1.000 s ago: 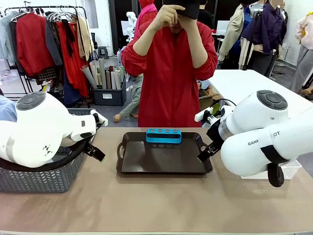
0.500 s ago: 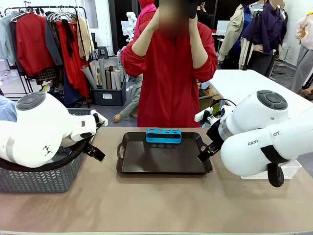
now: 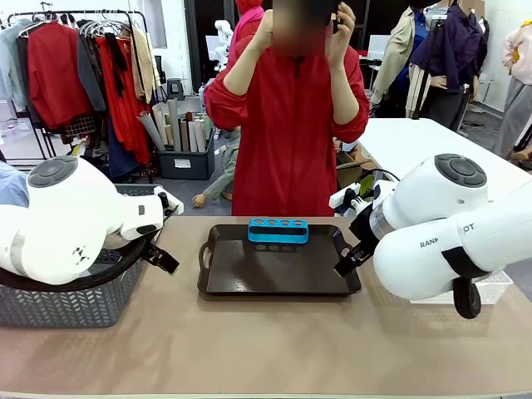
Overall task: Prepare the laboratory tools.
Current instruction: Pick up one Small flask and place it on the Handle tray.
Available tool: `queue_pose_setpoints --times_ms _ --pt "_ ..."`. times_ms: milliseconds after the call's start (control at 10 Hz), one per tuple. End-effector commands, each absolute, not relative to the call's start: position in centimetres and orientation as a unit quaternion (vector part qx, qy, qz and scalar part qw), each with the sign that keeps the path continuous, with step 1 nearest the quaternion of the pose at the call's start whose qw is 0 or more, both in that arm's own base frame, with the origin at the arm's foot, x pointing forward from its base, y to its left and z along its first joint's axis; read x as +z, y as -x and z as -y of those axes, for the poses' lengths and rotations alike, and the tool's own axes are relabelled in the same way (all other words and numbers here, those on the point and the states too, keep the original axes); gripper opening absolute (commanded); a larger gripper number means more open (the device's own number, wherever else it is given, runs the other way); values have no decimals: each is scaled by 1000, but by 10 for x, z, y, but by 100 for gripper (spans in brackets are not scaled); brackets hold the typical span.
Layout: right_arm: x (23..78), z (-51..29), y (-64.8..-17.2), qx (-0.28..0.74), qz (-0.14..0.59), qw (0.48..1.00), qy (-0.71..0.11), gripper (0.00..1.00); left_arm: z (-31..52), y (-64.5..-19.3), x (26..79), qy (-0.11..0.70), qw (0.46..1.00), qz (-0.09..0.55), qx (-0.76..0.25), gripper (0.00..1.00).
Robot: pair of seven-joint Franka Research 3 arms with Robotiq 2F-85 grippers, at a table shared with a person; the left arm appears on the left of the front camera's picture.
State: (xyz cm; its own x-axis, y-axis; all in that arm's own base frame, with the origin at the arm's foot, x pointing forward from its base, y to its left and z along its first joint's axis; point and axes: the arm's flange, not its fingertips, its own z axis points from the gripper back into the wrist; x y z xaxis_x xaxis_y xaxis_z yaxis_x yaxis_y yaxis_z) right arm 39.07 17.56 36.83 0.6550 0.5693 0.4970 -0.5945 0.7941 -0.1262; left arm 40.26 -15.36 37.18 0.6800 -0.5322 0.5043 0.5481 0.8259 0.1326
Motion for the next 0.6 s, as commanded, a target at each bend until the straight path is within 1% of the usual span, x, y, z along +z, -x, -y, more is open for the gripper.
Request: queue_pose_setpoints --times_ms 0,200,300,500 --pt "375 -174 -394 330 243 909 -75 100 151 -398 384 30 903 290 -316 100" --pt "379 -178 -394 333 231 907 -117 100 146 -386 397 34 884 313 -345 100" --pt "385 -180 -396 333 229 906 -124 100 145 -383 400 30 876 322 -357 100" --pt "402 -183 -402 335 223 903 -151 100 133 -369 414 46 838 358 -409 100"
